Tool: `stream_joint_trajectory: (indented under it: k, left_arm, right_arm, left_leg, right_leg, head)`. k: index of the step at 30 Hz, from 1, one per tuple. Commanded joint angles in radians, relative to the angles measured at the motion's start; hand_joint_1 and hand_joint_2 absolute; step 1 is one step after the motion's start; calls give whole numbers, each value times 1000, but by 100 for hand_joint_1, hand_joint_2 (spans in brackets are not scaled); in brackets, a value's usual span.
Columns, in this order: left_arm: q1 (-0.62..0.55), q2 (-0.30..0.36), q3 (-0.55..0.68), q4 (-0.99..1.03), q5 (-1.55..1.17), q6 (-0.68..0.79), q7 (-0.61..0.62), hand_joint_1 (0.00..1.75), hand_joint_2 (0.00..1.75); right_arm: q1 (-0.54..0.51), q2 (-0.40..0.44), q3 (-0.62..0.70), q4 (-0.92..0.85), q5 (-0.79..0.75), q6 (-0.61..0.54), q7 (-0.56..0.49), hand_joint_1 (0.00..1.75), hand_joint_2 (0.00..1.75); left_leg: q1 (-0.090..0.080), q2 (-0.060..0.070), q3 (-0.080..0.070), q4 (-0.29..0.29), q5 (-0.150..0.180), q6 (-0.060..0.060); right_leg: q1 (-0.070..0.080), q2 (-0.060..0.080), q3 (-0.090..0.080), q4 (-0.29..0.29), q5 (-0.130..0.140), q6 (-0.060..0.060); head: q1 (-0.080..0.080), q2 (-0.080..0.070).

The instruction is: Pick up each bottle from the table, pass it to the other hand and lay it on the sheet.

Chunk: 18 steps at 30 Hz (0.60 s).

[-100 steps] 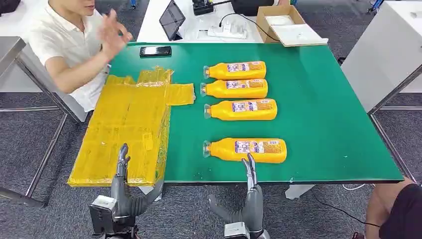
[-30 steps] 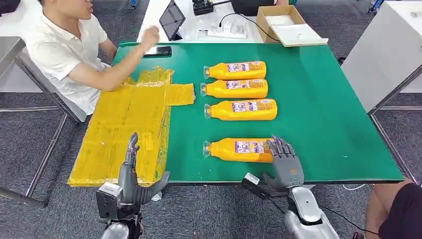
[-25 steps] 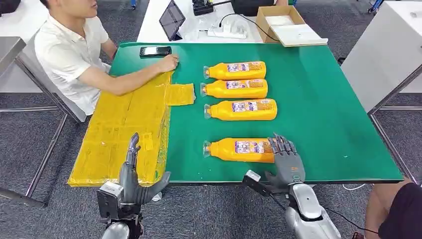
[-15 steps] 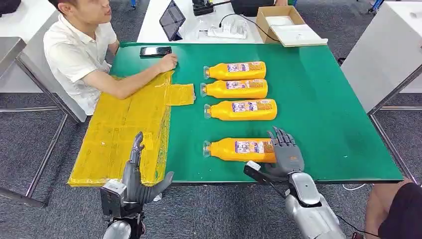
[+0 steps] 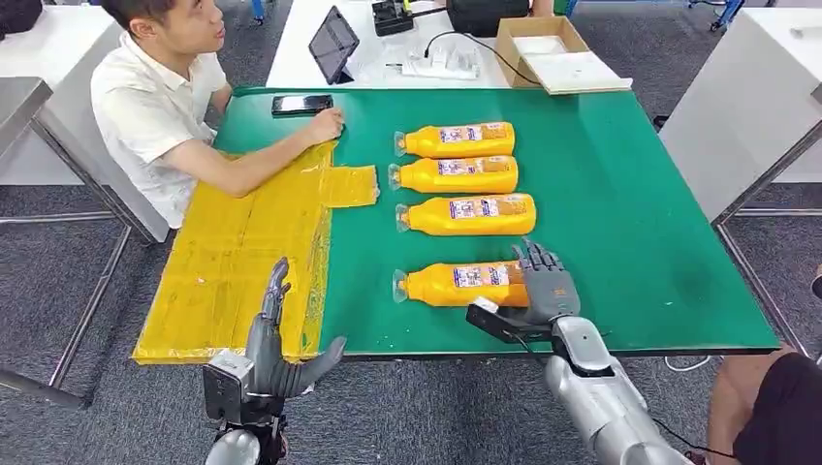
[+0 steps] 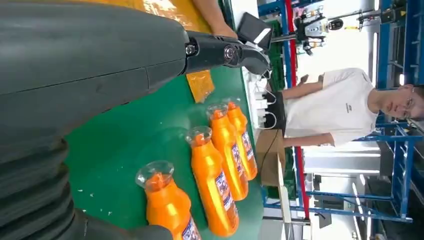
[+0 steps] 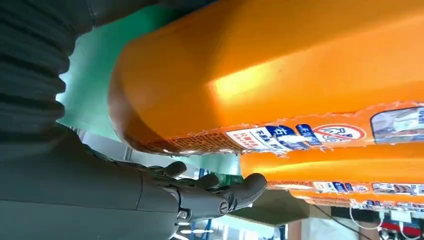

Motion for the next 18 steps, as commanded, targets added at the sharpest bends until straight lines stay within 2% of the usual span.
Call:
stream_joint_trajectory:
  k: [1,11,18]
  left_arm:
    - [-30,33,-25,59,4,-4,7,0,175]
    - [-37,42,-28,67,22,-14,-3,0,175]
    - [-36,39,-26,65,30,-12,-8,0,175]
  right_arm:
    - [-27,11,84,181,-9,100,-25,171,175]
    - [-64,-1,106,286,-108,218,-78,175,175]
    - [-38,-1,101,288,-152,200,-92,175,175]
  left_leg:
    - [2,-1,3,-2,1,-3]
    - [1,0,10,-2,-1,-2]
    - [3,-3,12,-3,0,-3]
  right_leg:
    - [2,-2,4,-3,0,-3]
    - [2,2,8,-2,0,-2]
    - [4,-2,12,-4,0,-3]
  head:
    - [0,0]
    - [0,0]
    - [0,0]
